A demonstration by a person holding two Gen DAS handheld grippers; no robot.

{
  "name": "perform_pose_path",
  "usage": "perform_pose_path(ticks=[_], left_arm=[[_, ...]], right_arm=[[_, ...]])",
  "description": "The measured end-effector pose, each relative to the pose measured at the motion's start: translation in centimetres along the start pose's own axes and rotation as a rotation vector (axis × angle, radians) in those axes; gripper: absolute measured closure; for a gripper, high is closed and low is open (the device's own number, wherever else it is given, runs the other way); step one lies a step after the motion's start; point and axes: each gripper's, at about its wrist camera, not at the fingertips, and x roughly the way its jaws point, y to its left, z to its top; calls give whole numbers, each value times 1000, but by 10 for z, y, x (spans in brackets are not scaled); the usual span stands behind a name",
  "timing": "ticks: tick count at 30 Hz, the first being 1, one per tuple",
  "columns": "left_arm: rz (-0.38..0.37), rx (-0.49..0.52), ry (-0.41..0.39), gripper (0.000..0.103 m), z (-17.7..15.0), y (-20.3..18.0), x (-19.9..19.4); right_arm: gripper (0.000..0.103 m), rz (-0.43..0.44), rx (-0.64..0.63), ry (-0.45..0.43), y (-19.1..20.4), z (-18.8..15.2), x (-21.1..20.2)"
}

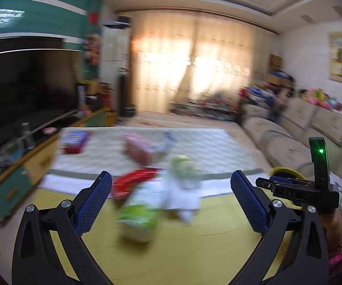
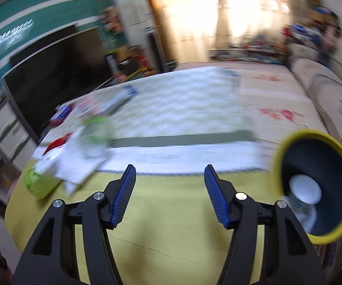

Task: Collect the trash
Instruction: 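Grasp the clear plastic cup with green band with the right gripper, then carry the clear cup to the bin and release it with the right gripper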

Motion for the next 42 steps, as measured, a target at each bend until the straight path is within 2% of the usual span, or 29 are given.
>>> perform_pose_path(ticks=[3,10,17,21,23,24,30,34,38,42], left_arm=[[57,-43,-6,5,-9,37,-13],[32,-103,25,5,-31,74,-12],[8,-122,44,5,-37,74,0],[6,-133,45,5,-40,75,2],[6,-139,47,5,-40,76,5],[6,-142,48,5,-41,75,6],[9,-137,51,5,-43,68,8],[-4,-136,51,5,-43,58,6],[-14,-139,43,5,-39,50,-2],[-8,-114,29,5,-36,39,-13]], right_arm=[[46,54,-56,21,45,8,21],[46,37,-134,43,107,31,59],[46,-26,-132,58,118,40,85],[46,-21,-115,75,114,37,96],[56,3,-119,86,114,36,100],[56,3,-121,85,114,35,100],[56,26,-118,61,106,31,71],[56,37,-99,19,90,25,35],[56,17,-87,-37,66,18,-16],[56,-56,-44,-88,27,9,-61]])
